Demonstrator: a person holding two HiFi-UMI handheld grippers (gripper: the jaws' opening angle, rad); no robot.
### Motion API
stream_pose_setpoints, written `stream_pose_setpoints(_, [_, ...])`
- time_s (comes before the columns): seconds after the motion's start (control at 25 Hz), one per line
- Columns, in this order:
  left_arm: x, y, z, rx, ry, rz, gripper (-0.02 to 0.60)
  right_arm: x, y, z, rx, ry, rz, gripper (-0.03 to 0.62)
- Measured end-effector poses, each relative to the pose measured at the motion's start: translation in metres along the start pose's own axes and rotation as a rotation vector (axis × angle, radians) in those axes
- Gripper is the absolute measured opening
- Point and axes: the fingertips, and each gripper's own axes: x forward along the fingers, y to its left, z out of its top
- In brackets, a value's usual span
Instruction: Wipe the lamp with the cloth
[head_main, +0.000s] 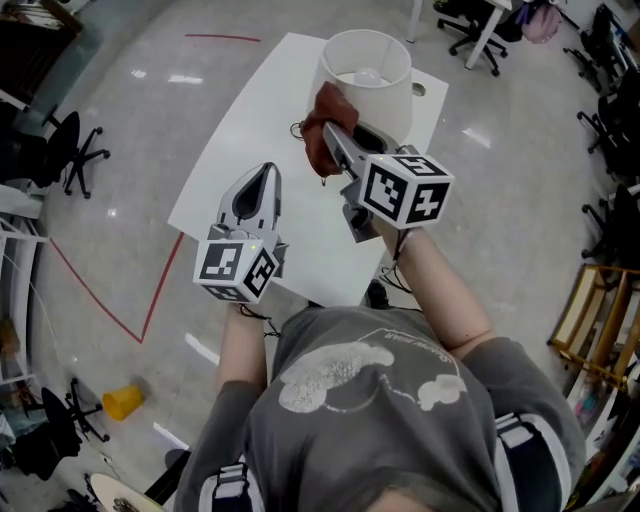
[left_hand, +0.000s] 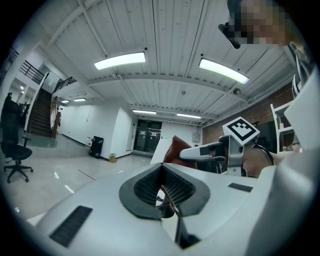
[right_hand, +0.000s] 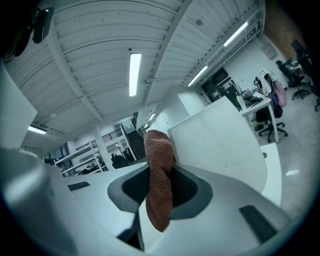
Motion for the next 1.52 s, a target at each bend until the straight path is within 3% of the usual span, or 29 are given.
stream_pose_setpoints(0.6, [-0.017, -0.036, -0.045, -0.05, 0.03, 0.205, 0.008, -0.018, -0.045, -0.102, 0.033, 0.296, 0.091, 0.091])
stream_pose_setpoints(0.8, [-0.028, -0.042, -0.057, -0.071, 0.03, 0.255, 0.008, -0.029, -0.051, -0.116, 0.008, 0.339, 0.107, 0.091])
stream_pose_setpoints(1.0, [-0.028, -0.045, -0.056, -0.075, 0.029, 0.222, 0.008, -0.043, -0.038, -0.091, -0.018, 0.273, 0.158, 0.091])
stream_pose_setpoints(1.36, [-0.012, -0.038, 0.009, -0.057, -0.053, 0.087, 0.008, -0.051, 0.003, -0.01, -0.077, 0.089, 0.169, 0.092])
stream_pose_setpoints(1.52, [-0.007, -0.054, 0.017, -0.049, -0.082, 0.02, 0.008, -0.05, 0.006, 0.017, -0.137, 0.031, 0.163, 0.091])
